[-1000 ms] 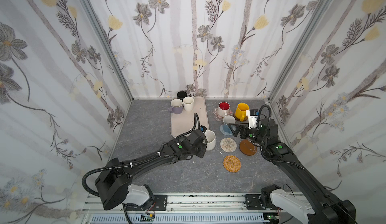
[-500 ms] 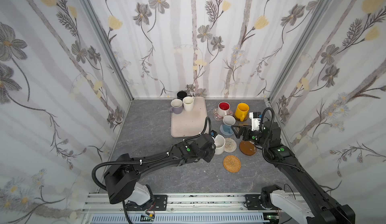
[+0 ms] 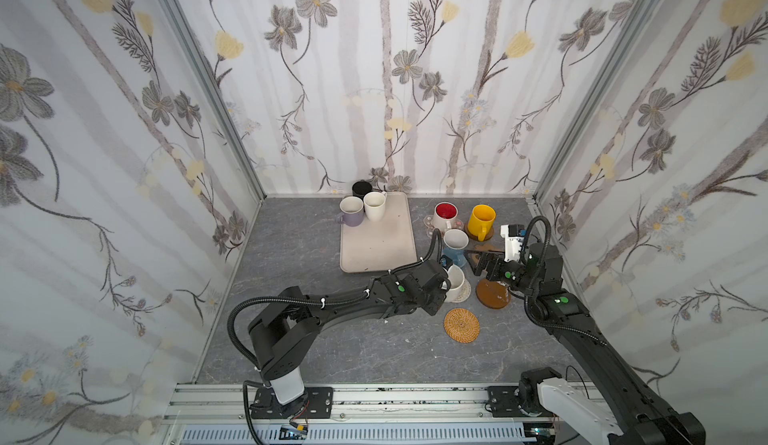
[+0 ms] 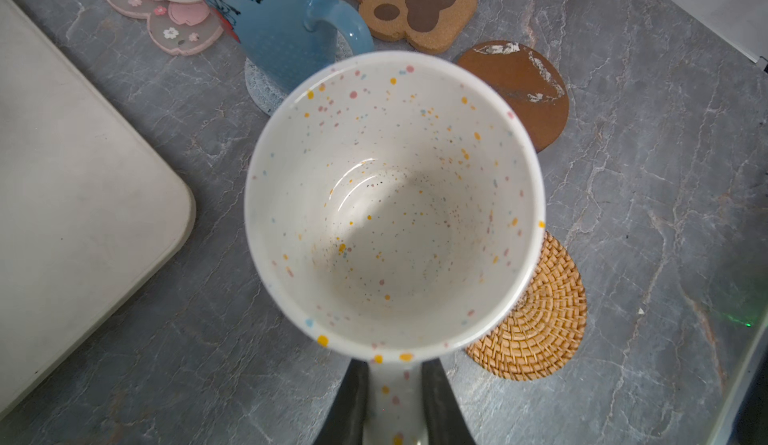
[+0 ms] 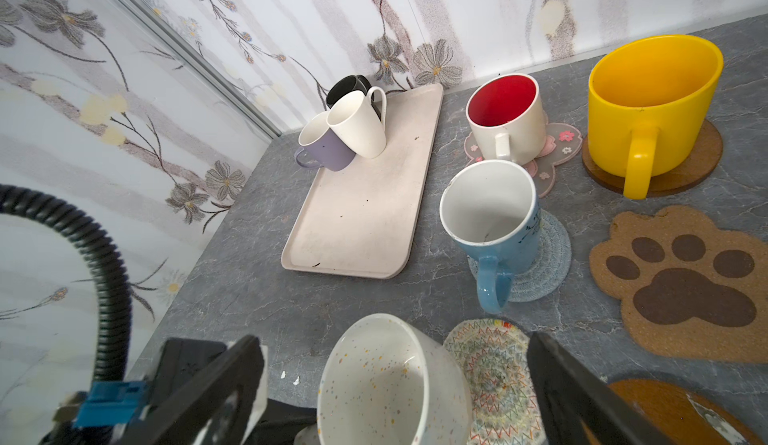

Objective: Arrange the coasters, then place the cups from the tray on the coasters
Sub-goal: 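Carry the speckled mug with the left gripper toward the pale woven coaster, then lower the speckled mug onto the pale woven coaster and open left gripper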

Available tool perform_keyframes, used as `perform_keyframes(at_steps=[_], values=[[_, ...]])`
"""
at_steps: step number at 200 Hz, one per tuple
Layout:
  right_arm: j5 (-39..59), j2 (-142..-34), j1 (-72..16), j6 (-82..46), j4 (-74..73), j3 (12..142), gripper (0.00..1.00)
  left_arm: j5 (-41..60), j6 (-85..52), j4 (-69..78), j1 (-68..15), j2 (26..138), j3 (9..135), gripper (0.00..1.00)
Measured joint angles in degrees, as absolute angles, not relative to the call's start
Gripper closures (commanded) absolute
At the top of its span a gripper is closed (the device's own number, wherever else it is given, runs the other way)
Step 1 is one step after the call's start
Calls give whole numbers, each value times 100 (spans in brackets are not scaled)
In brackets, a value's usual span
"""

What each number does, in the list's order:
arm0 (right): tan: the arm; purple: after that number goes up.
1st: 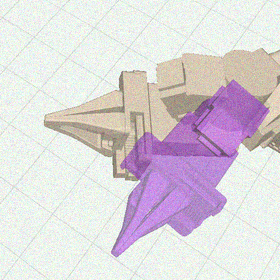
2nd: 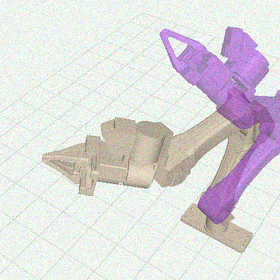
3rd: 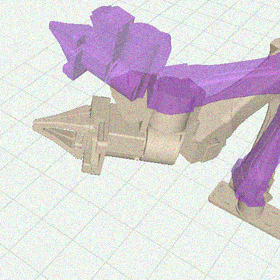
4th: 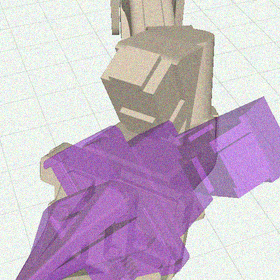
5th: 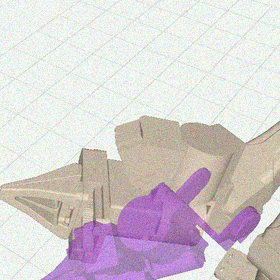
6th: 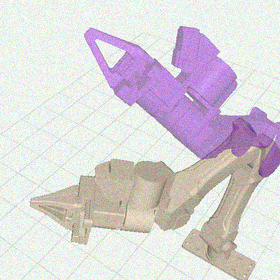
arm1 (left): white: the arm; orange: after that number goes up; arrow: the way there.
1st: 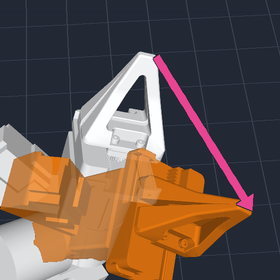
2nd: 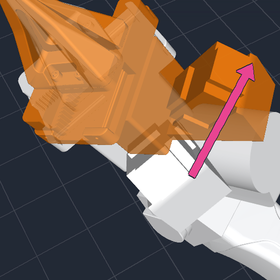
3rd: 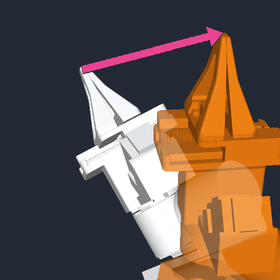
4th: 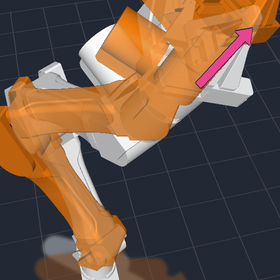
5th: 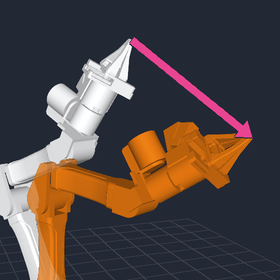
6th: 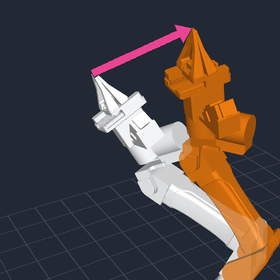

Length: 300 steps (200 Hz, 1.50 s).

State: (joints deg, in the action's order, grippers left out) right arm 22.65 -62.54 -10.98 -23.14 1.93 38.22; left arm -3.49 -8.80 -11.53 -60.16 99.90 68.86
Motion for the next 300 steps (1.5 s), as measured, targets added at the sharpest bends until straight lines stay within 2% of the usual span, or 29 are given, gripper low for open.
perform_keyframes(at_steps=[71, 155, 209, 258, 300], values=[[2331, -6145, -1048, -2351, 169, 3723, 0, -434, -792, -1017, -6005, 10726, 7437, 100], [2370, -6141, -1026, -2353, 148, 3660, 0, -447, -775, -880, -5996, 11041, 7629, 100], [2375, -6077, -1026, -2353, 148, 3632, 0, -449, -779, -788, -5996, 11061, 7629, 64], [2412, -6025, -1026, -2353, 150, 3618, 0, -449, -847, -596, -6001, 11015, 7629, 45], [2427, -5957, -1026, -2353, 172, 3636, 0, -537, -928, -532, -5999, 10532, 7529, 22]])
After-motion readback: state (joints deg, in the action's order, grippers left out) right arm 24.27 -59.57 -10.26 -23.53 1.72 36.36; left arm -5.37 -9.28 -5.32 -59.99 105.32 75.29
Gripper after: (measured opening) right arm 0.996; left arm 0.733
